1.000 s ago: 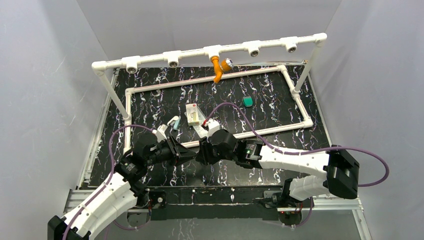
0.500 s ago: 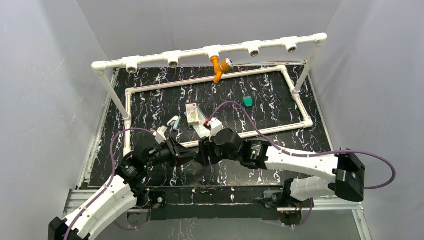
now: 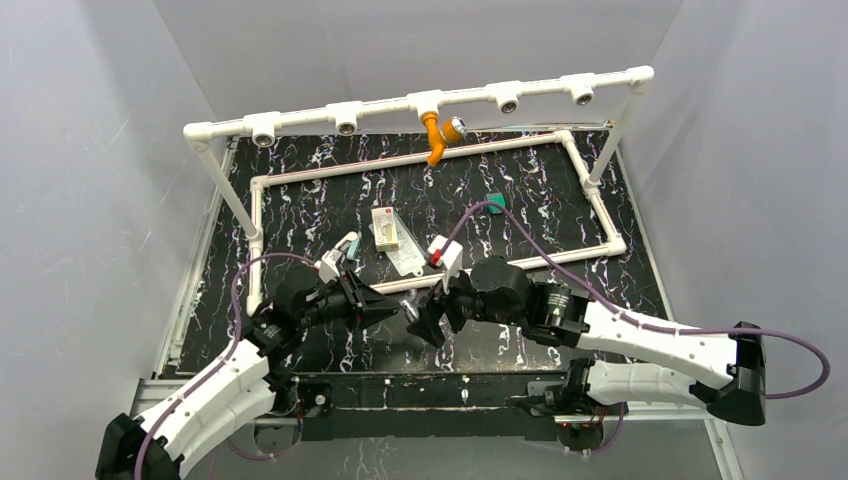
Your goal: Install the water faucets
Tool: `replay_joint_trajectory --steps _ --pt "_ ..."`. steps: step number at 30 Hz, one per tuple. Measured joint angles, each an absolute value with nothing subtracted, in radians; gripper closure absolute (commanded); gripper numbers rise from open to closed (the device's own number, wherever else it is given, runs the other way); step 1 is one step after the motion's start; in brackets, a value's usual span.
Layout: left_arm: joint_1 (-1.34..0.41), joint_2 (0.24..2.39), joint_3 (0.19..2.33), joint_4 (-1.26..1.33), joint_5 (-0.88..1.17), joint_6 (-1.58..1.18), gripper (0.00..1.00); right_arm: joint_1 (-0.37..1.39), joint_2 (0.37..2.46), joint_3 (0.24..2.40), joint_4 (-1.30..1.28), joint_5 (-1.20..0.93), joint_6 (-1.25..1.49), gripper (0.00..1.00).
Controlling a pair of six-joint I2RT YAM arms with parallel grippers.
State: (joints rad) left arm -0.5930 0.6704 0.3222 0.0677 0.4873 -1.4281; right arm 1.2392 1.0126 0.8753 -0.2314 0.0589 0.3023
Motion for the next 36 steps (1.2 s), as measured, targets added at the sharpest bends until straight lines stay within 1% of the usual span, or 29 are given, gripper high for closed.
replay_joint_trajectory --steps 6,9,12,17,26,30,36 --pt "-0.527 0.754 0.388 0.068 0.562 -1.388 1.00 1.239 0.934 0.796 -0.233 -0.052 0.039 0.04" --pt "-0.456 0.791 0.437 0.076 0.619 -1.372 1.00 1.240 0.885 0.760 -0.223 -0.072 -0.082 0.02" --pt "-0.422 0.810 0.473 0.091 0.653 -1.371 1.00 1.240 0.827 0.721 -0.187 -0.080 -0.207 0.01" --pt "-0.411 0.811 0.487 0.126 0.717 -1.394 1.00 1.240 0.786 0.670 -0.101 -0.046 -0.389 0.01" --pt "-0.392 0.755 0.428 0.258 0.791 -1.557 1.00 1.240 0.782 0.546 0.110 0.073 -0.710 0.02" --pt "-0.392 0.748 0.419 0.284 0.814 -1.594 1.00 1.240 0.789 0.529 0.216 0.081 -0.824 0.04" --pt "-0.392 0.756 0.408 0.340 0.837 -1.651 1.00 1.240 0.830 0.527 0.296 0.080 -0.956 0.08"
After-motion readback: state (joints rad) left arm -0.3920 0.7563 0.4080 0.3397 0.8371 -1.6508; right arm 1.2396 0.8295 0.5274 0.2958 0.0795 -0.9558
